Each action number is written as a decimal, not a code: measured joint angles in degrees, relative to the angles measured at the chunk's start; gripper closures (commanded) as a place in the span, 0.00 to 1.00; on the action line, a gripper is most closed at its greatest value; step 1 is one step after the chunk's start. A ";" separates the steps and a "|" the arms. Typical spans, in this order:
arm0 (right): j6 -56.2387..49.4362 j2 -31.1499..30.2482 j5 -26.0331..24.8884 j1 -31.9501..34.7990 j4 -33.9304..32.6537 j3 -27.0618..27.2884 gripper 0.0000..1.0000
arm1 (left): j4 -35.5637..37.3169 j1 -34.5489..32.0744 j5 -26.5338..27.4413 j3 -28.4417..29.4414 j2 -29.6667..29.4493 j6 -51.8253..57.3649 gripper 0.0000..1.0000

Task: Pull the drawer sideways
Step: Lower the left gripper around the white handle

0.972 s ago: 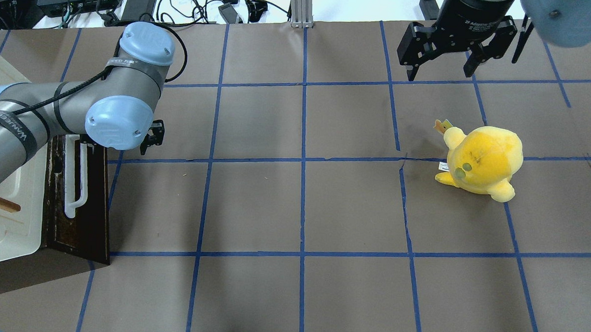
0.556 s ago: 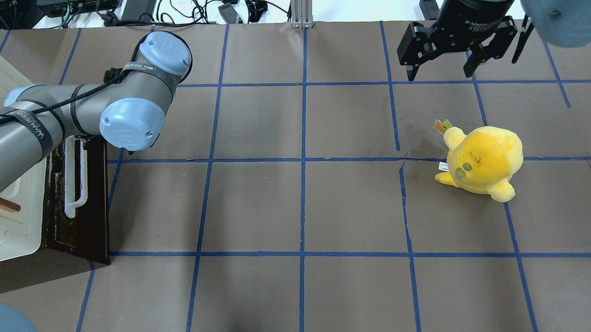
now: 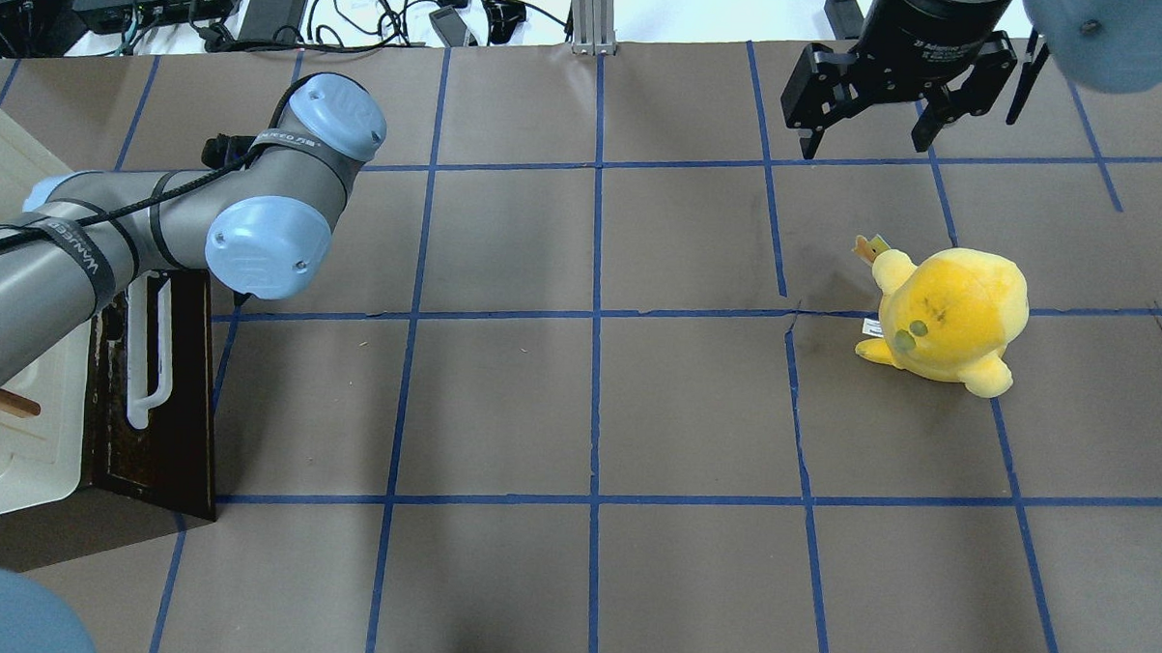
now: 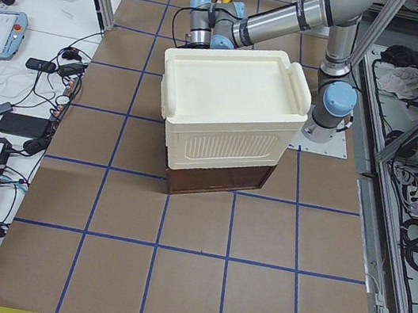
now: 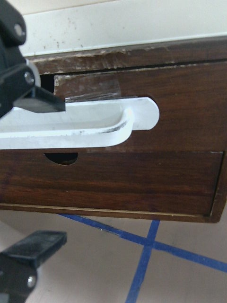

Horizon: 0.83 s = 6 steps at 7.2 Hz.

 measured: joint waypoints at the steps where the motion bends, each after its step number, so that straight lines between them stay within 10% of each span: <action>1: 0.00 0.00 -0.02 0.00 0.00 0.00 0.00 | -0.37 0.24 0.20 -0.05 -0.19 -0.28 0.19; 6: -0.02 0.00 0.03 0.00 0.00 0.00 0.00 | -6.35 2.30 -0.52 -0.12 -0.49 -7.03 0.20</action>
